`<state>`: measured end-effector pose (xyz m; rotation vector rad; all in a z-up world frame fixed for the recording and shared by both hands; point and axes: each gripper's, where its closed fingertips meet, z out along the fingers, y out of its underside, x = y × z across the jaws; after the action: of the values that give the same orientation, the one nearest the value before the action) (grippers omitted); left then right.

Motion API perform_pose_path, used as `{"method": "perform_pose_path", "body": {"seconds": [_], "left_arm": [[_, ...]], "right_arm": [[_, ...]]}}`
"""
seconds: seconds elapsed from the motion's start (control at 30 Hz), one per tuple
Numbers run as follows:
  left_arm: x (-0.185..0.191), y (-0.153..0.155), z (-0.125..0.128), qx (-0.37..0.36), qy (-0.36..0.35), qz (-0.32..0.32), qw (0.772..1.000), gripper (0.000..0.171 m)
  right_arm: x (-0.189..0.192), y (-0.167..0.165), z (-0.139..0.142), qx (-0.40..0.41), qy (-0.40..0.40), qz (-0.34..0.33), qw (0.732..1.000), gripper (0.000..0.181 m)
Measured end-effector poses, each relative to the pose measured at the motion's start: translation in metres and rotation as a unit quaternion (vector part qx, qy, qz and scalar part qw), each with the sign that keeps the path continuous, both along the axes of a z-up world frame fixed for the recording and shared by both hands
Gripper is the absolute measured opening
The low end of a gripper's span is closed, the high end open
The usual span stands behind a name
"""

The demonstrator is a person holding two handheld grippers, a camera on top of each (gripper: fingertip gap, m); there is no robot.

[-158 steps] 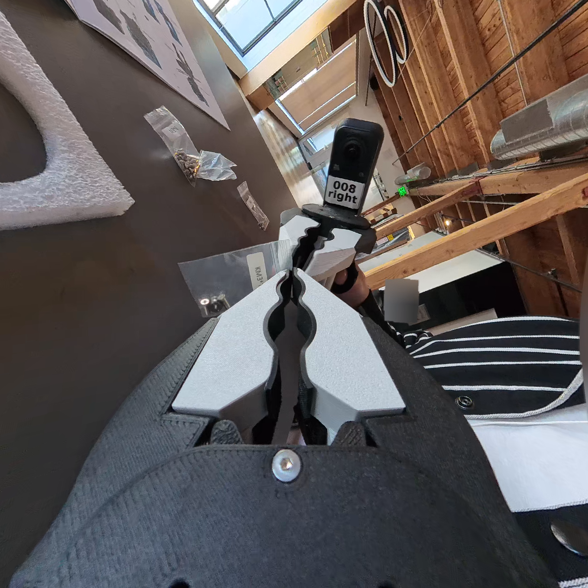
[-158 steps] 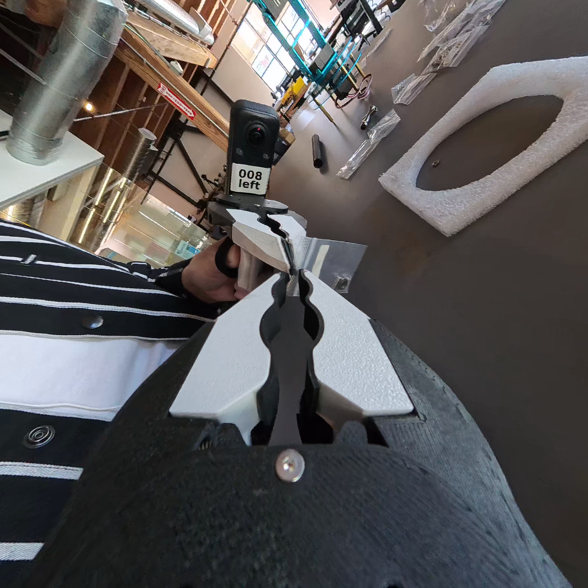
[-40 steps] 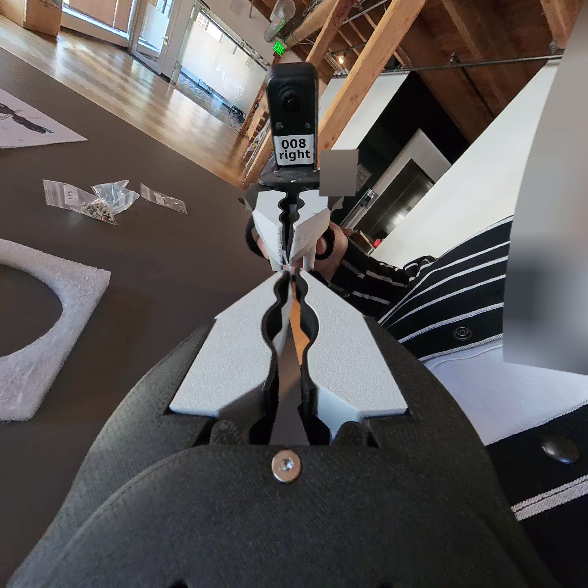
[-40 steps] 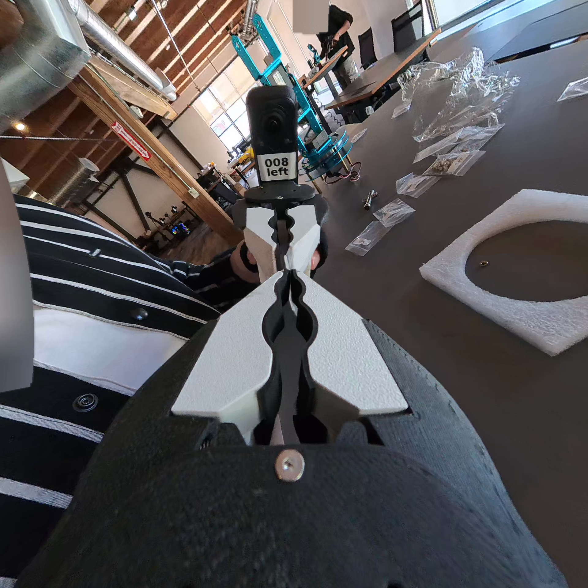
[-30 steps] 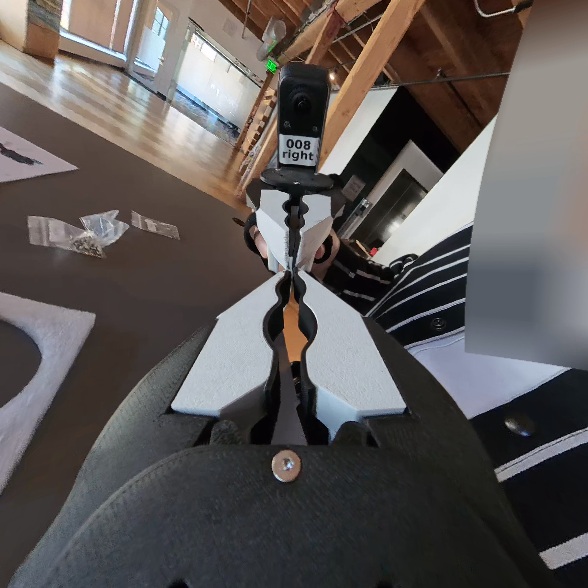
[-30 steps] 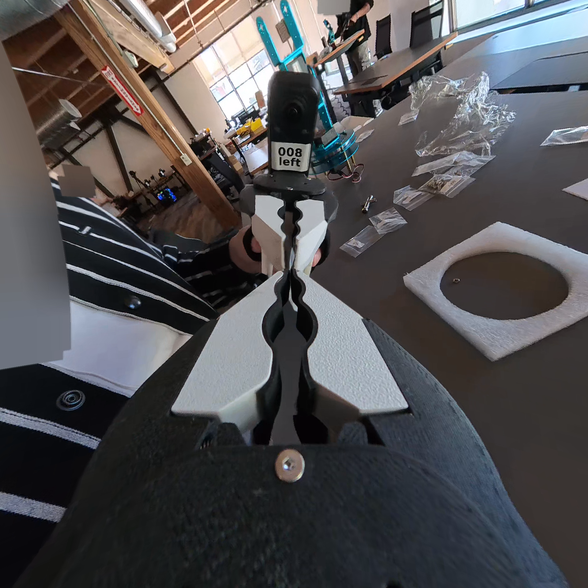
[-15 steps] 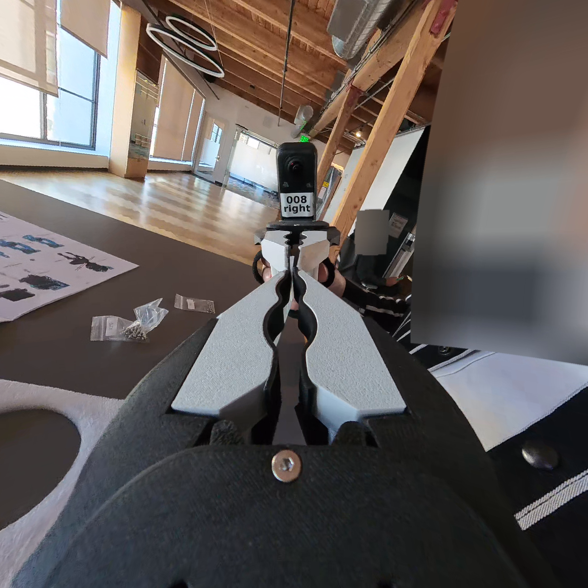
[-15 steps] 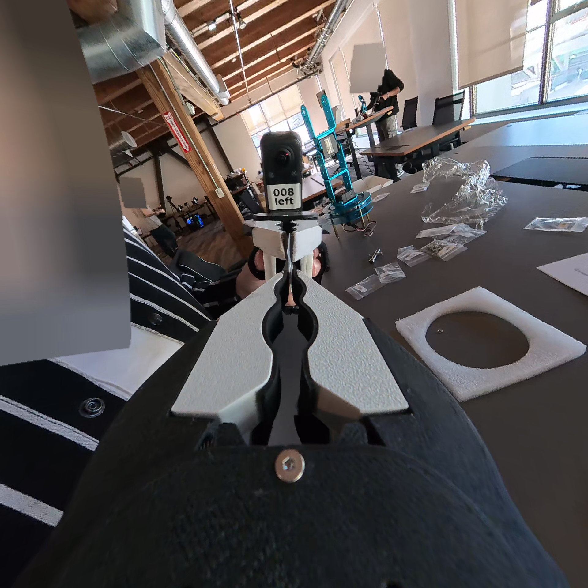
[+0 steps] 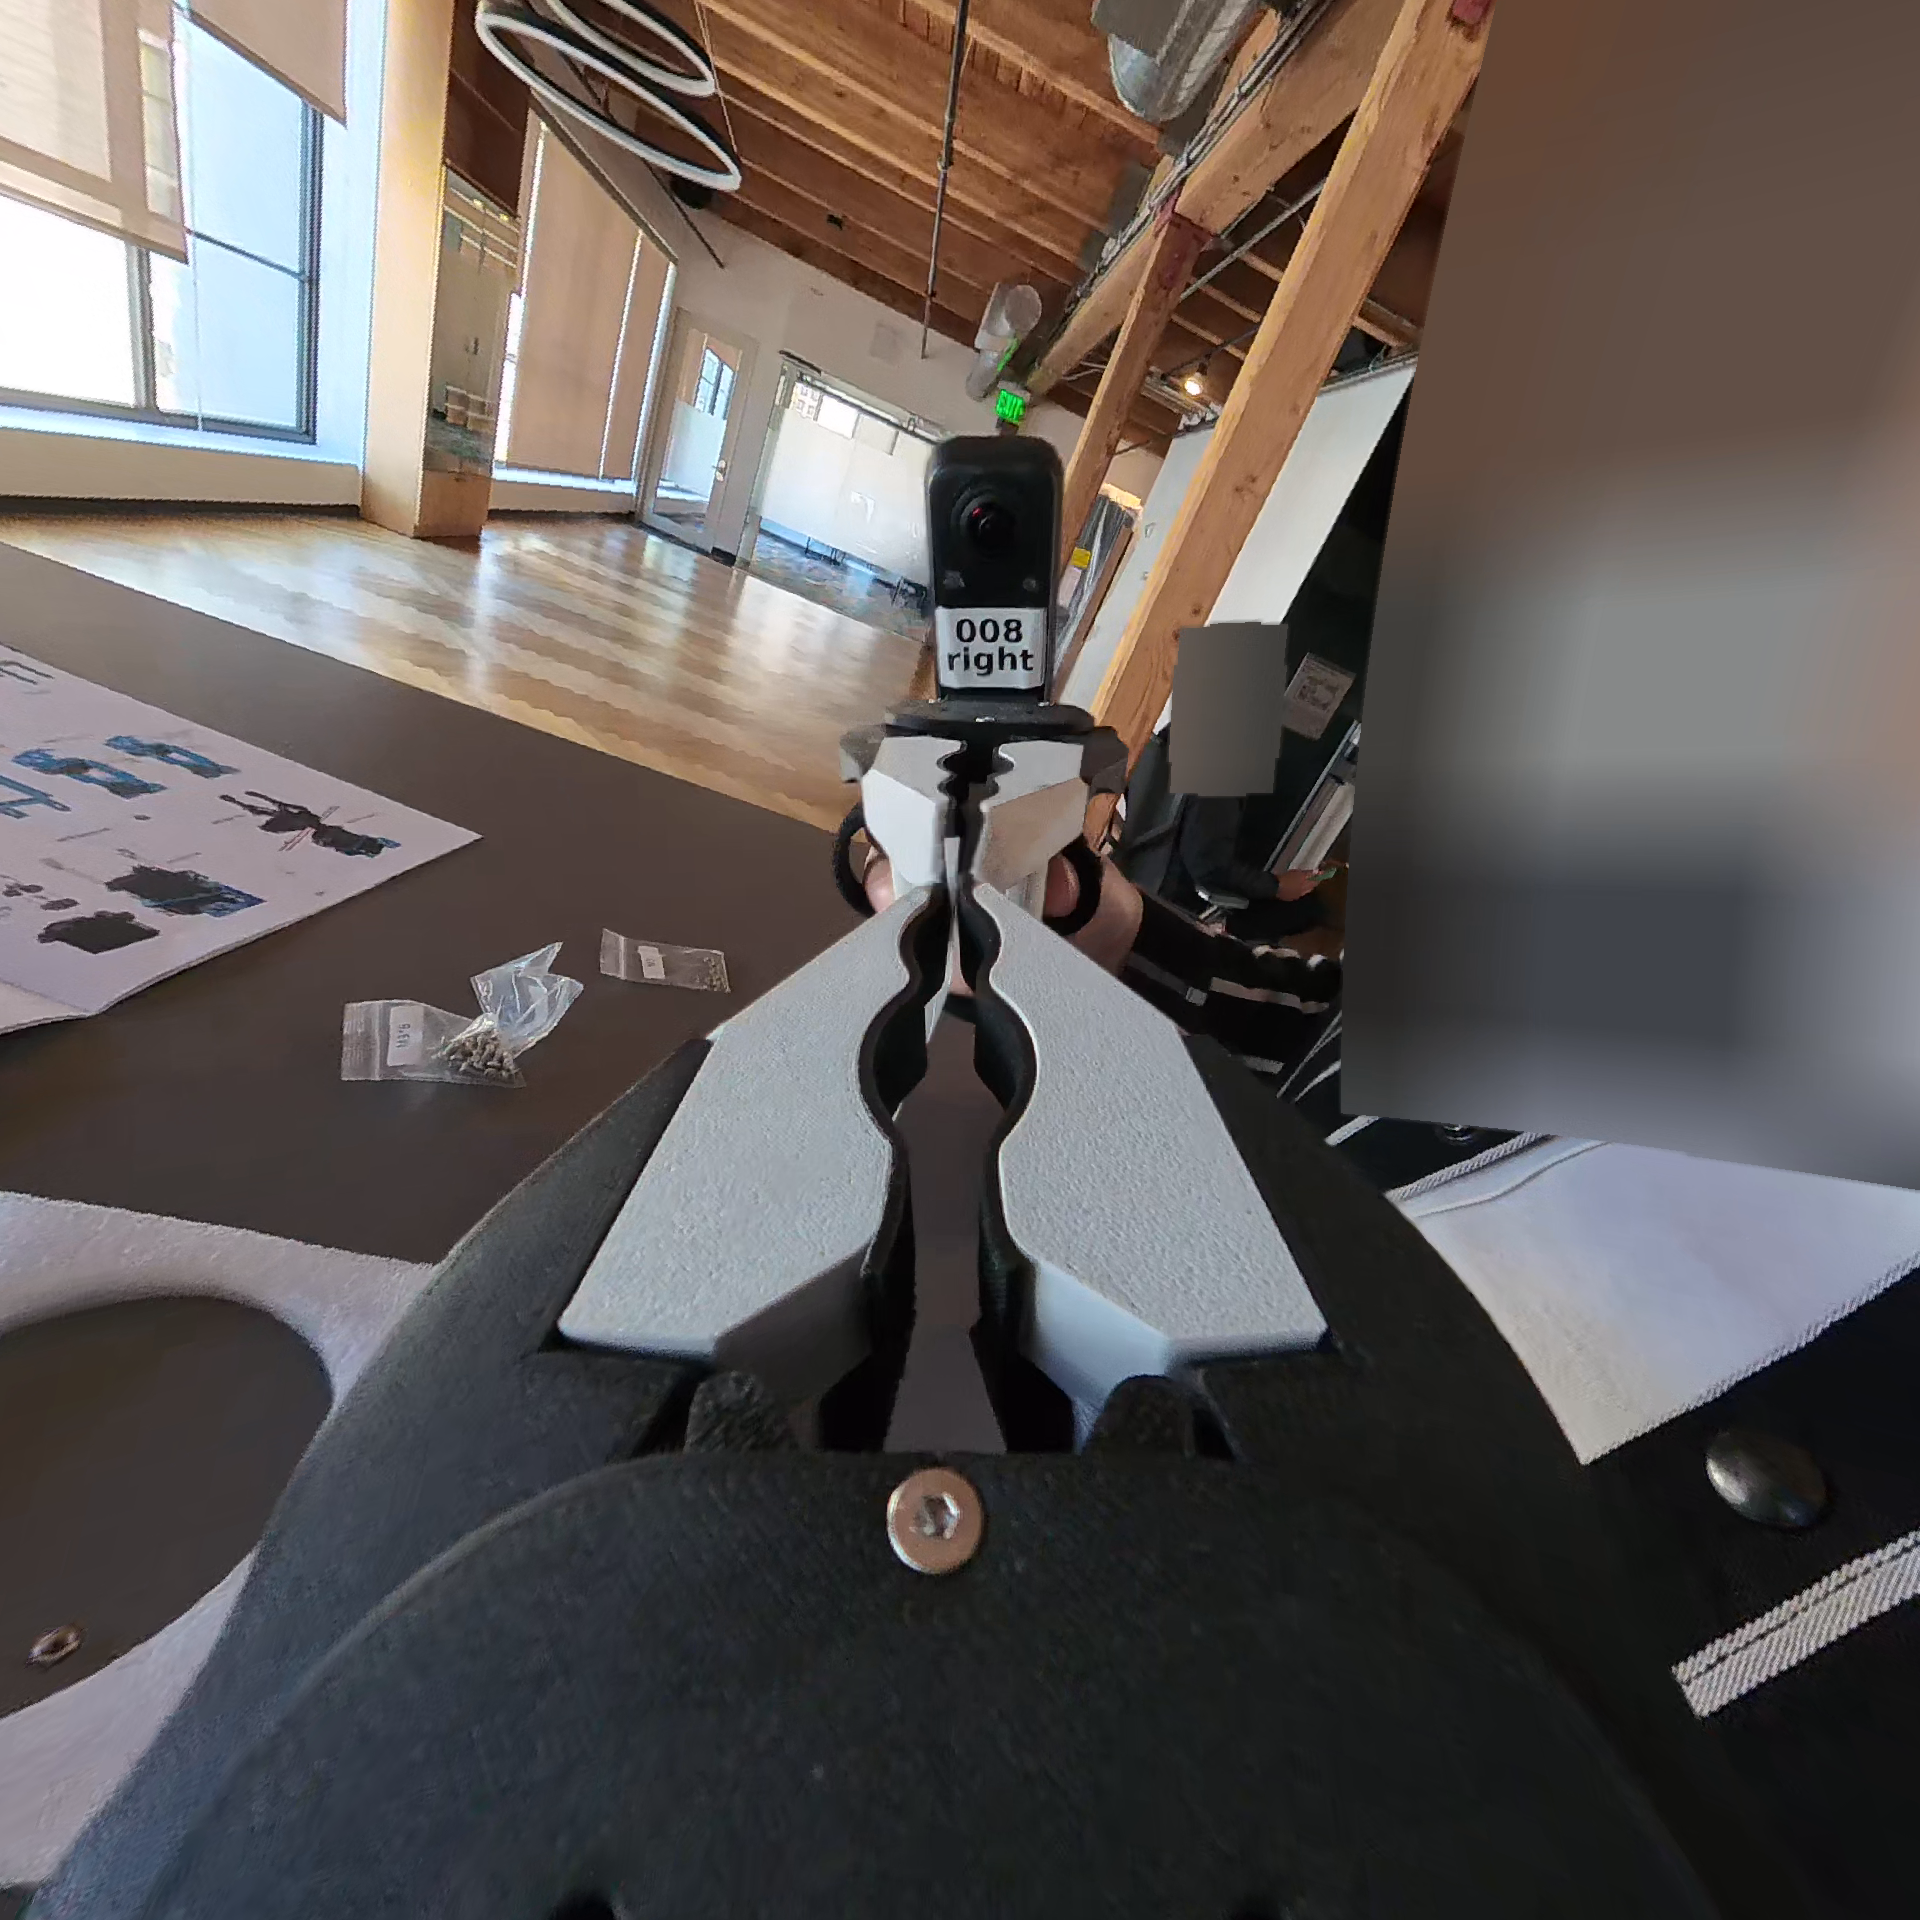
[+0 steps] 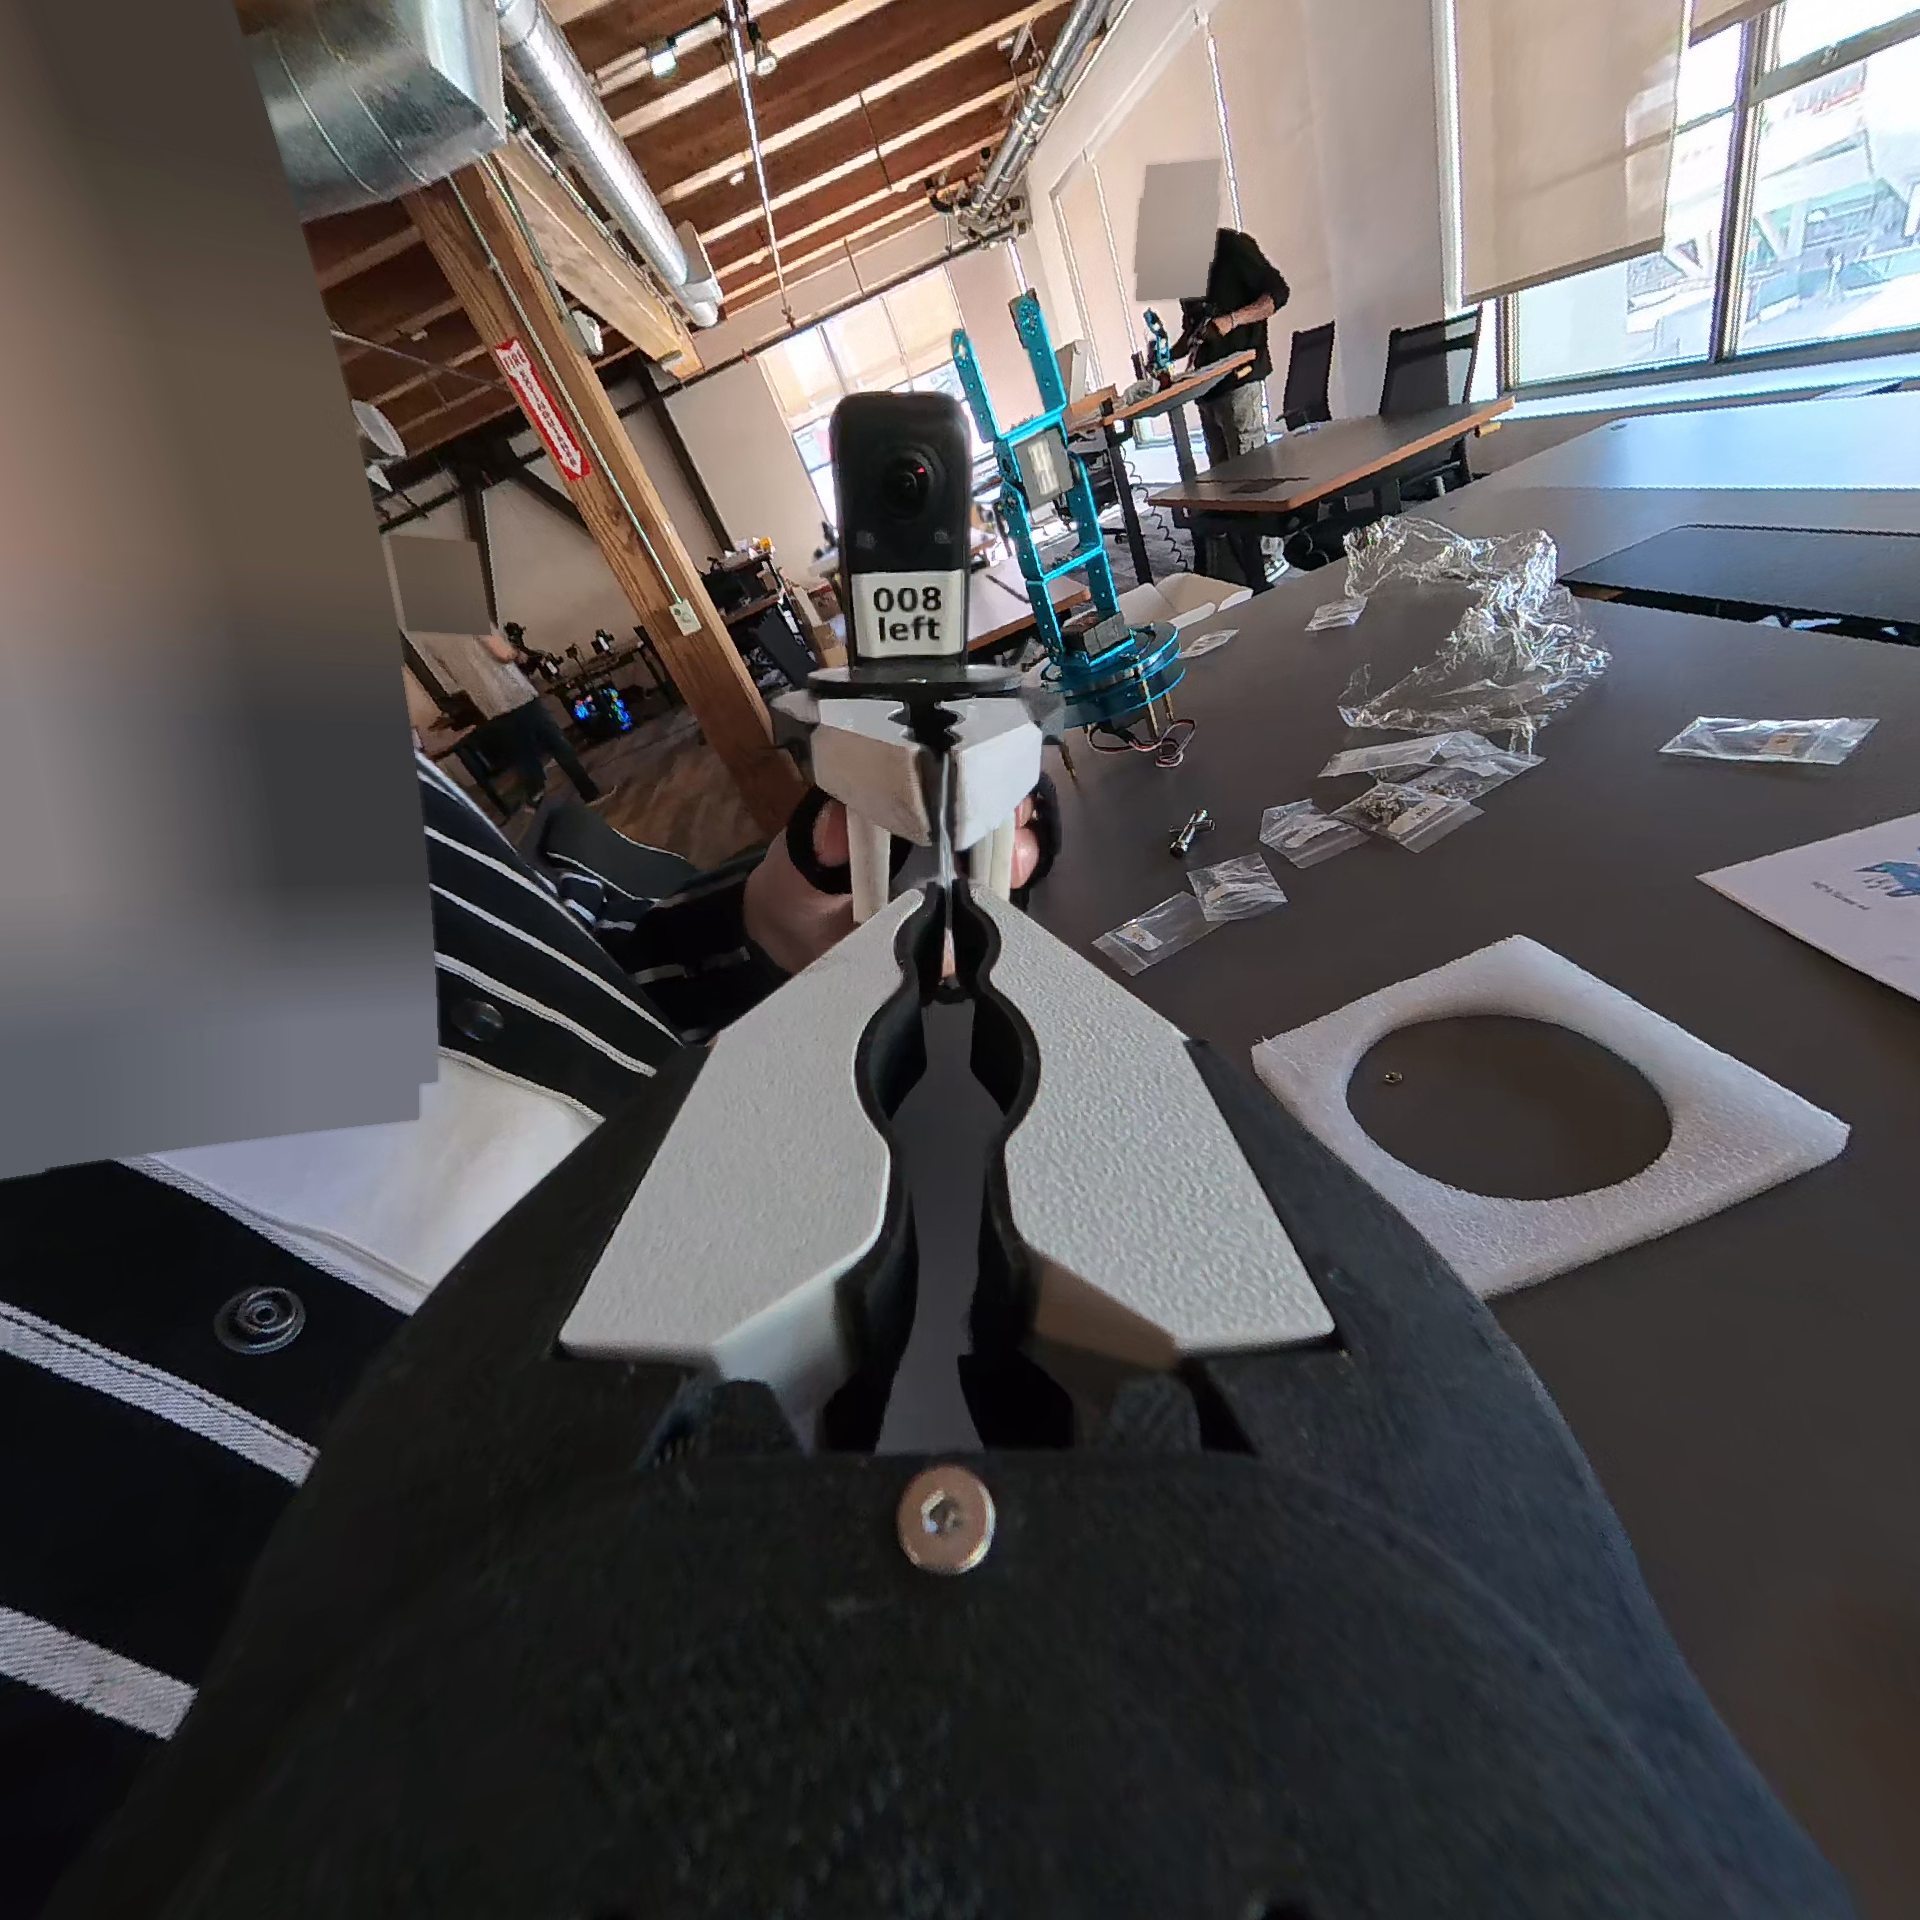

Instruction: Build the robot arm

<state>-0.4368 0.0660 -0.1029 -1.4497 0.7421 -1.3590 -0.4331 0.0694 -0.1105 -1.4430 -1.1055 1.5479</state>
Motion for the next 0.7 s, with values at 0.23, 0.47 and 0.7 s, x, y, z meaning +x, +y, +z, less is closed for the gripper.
{"method": "perform_pose_path", "body": {"seconds": [0.23,0.47,0.7], "left_arm": [[0.003,-0.002,-0.003,-0.001,0.017,-0.024,1.0,0.0],[0.001,-0.002,-0.002,0.002,0.011,-0.02,1.0,0.0],[0.004,-0.003,-0.001,0.006,0.011,-0.02,1.0,0.0]], "right_arm": [[-0.003,-0.003,-0.002,0.045,-0.018,0.0,0.999,0.0],[-0.001,-0.003,0.008,0.017,0.016,0.009,1.0,0.007],[-0.003,-0.002,0.007,-0.006,0.01,0.013,1.0,0.002]]}}
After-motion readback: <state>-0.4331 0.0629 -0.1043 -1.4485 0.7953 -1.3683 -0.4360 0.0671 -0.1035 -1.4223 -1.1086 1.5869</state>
